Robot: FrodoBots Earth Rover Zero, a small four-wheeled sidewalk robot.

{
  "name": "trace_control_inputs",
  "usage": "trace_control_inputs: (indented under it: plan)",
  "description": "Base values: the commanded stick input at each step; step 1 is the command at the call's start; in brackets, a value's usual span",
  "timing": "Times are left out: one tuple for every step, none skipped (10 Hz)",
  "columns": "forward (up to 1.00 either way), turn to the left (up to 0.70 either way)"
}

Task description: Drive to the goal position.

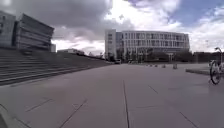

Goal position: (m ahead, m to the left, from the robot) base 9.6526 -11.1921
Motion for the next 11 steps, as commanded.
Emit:
trace_control_inputs:
  plan:
    - [0.70, 0.00]
    - [0.70, 0.00]
    - [0.70, 0.00]
    - [0.70, 0.00]
    - [0.70, 0.00]
    - [0.70, 0.00]
    - [0.70, 0.00]
    - [0.70, 0.00]
    - [0.70, 0.00]
    - [0.70, 0.00]
    - [0.70, 0.00]
